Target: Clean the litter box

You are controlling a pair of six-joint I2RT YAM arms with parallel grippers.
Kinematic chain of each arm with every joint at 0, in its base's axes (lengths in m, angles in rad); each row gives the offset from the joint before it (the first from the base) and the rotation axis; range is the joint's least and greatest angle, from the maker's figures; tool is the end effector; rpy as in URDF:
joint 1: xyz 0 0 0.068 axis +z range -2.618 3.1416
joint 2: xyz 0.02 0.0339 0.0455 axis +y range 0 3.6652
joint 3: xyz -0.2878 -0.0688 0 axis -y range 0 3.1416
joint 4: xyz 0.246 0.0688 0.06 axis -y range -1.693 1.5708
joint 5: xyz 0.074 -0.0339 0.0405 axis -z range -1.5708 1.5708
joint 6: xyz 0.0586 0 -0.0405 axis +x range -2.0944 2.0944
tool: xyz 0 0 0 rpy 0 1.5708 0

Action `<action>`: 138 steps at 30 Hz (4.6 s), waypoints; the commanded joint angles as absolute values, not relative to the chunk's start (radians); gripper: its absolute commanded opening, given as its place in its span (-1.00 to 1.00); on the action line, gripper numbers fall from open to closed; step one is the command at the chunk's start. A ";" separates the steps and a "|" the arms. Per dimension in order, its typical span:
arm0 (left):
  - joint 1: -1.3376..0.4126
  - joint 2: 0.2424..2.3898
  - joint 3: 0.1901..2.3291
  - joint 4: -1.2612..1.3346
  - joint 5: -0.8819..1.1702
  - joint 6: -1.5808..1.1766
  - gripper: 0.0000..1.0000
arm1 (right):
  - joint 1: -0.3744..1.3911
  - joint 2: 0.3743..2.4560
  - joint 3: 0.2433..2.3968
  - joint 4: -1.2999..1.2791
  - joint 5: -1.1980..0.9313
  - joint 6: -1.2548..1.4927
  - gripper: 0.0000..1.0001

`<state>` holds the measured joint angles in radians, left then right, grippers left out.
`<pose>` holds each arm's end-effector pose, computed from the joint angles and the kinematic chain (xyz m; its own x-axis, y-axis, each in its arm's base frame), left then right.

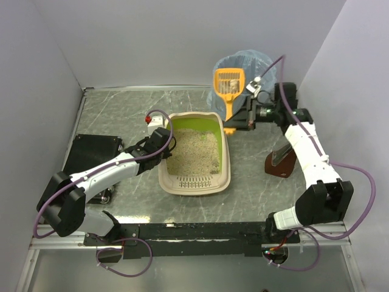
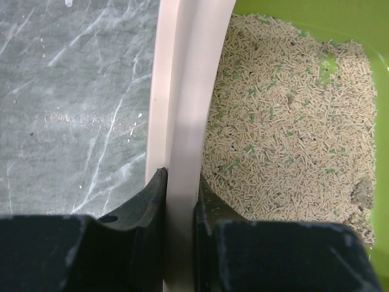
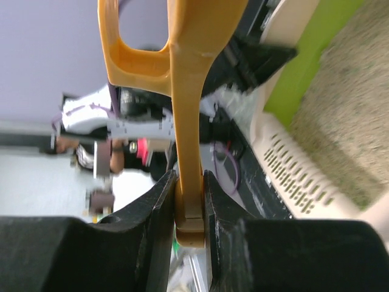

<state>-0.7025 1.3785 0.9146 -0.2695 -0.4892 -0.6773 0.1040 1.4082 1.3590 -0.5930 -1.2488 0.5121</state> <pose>0.2508 -0.1762 0.2554 -0.5886 -0.2265 -0.7761 -0.0834 0.9718 -0.2204 0.2888 0.0860 0.3899 -0.9056 0.0614 -0.4196 -0.3953 0.2361 0.8877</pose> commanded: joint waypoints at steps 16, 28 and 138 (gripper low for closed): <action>-0.701 1.279 0.991 0.088 -0.449 -0.678 -0.99 | -0.023 1.825 2.206 -1.344 -0.200 0.229 -1.00; -0.701 1.304 1.008 0.064 -0.453 -0.699 -0.98 | 0.213 1.950 2.330 -1.447 0.400 0.080 -1.00; -0.494 1.434 1.239 -0.060 0.920 0.066 0.05 | 0.494 1.203 1.057 -0.796 -1.092 0.086 -1.00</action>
